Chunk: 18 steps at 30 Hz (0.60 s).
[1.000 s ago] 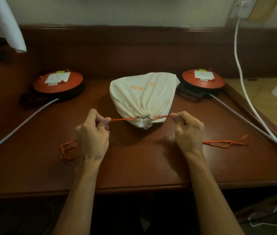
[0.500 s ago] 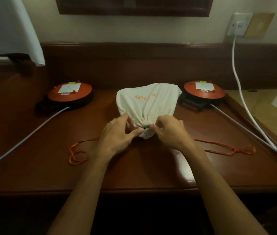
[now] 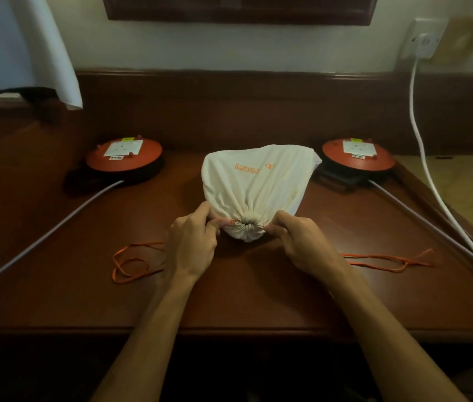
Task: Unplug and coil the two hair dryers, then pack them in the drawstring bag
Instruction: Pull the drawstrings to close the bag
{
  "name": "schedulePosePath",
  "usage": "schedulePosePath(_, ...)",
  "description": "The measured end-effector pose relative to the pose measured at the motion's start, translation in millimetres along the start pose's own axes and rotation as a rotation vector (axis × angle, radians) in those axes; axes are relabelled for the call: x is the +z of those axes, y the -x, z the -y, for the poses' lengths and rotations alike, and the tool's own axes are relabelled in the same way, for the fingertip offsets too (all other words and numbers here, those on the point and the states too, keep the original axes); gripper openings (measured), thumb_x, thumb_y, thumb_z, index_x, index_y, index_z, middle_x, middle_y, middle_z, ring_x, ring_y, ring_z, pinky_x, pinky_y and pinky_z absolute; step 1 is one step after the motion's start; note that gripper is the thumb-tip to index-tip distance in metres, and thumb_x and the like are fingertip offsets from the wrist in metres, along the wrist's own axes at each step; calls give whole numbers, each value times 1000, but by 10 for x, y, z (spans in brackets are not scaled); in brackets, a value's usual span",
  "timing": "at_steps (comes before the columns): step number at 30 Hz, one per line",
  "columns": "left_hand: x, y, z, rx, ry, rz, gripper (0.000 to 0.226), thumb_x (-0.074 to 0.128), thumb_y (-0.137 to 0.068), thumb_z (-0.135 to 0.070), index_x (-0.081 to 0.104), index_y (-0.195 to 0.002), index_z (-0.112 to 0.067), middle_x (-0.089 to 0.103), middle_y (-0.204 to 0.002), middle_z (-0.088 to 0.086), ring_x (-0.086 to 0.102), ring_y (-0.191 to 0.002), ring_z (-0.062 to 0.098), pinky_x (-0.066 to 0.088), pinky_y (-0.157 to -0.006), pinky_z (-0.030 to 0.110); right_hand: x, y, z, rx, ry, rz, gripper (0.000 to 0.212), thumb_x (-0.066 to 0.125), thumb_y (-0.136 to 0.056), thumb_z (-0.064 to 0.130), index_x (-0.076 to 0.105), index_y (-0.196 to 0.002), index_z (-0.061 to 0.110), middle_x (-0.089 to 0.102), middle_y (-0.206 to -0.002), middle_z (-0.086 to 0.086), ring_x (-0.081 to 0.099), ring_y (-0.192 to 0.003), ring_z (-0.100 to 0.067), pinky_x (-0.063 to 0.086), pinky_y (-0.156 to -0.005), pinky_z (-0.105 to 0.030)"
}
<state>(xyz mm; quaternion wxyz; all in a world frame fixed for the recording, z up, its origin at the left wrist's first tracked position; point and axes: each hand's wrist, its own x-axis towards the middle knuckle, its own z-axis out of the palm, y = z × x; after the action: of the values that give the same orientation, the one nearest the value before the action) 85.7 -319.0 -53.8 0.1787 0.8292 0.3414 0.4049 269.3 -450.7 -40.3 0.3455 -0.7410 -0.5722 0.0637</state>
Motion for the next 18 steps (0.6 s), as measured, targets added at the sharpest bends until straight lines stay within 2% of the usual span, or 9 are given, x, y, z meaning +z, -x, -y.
schedulePosePath(2, -73, -5, 41, 48, -58, 0, 23, 61, -95, -43, 62, -81, -25, 68, -67, -10, 59, -54, 9, 45, -46, 31, -45, -6, -26, -57, 43, 25, 26, 58, -101, 31, 57, -83, 12, 67, -75, 0, 59, -63, -25, 49, -58, -49)
schedulePosePath(4, -118, -2, 67, 86, -82, -19, 41, 46, -94, -56, 65, -83, -21, 67, -66, -10, 60, -54, 11, 45, -45, 32, -115, -25, -36, -123, 87, 28, 27, 57, -101, 32, 59, -84, 11, 69, -74, -4, 59, -59, -25, 49, -55, -48)
schedulePosePath(5, -142, -6, 64, 100, -79, -38, 45, 44, -94, -56, 66, -83, -19, 67, -66, -9, 59, -53, 9, 42, -43, 29, -152, -39, -39, -150, 88, 25, 27, 57, -101, 31, 61, -85, 11, 68, -73, -4, 58, -58, -24, 48, -54, -46)
schedulePosePath(8, -179, -47, 61, 120, -53, -72, 33, 54, -92, -42, 70, -81, -15, 65, -63, -8, 46, -47, -2, 27, -43, 18, -195, -68, -60, -223, 99, -12, 29, 56, -101, 31, 62, -84, 9, 64, -67, -4, 55, -53, -23, 44, -50, -42)
schedulePosePath(11, -199, -90, 65, 121, -34, -47, 29, 60, -91, -37, 69, -78, -14, 64, -61, -7, 43, -43, 1, 23, -43, 13, -175, -90, -97, -163, 55, -6, 33, 56, -101, 33, 62, -81, 7, 62, -65, -7, 52, -54, -21, 42, -53, -40)
schedulePosePath(13, -208, -109, 64, 103, 34, 1, 23, 69, -92, -31, 68, -75, -15, 63, -58, -6, 48, -44, 11, 29, -40, 19, -213, -112, -96, -18, -77, 53, 43, 54, -102, 35, 59, -78, 0, 55, -62, -10, 44, -52, -14, 37, -53, -36)
schedulePosePath(15, -254, -138, 51, 108, 99, 90, 21, 75, -90, -30, 68, -76, -17, 62, -58, -7, 53, -45, 16, 37, -40, 31, -328, -104, -68, 134, -364, 179, 53, 51, -102, 40, 48, -73, -5, 38, -60, -10, 33, -50, -13, 30, -49, -32)
schedulePosePath(16, -293, -156, 31, 131, 103, 128, 21, 77, -89, -32, 68, -76, -18, 62, -58, -8, 53, -45, 17, 40, -42, 36, -404, -82, -62, 205, -522, 261, 51, 50, -101, 41, 47, -73, -2, 31, -61, -11, 30, -49, -15, 28, -48, -31)
schedulePosePath(18, -415, -209, -17, 158, 76, 191, 22, 78, -87, -37, 68, -76, -22, 61, -58, -10, 55, -47, 15, 42, -45, 40, -595, -11, -59, 280, -683, 426, 48, 52, -100, 37, 48, -75, -4, 27, -65, -14, 32, -50, -19, 35, -47, -30)
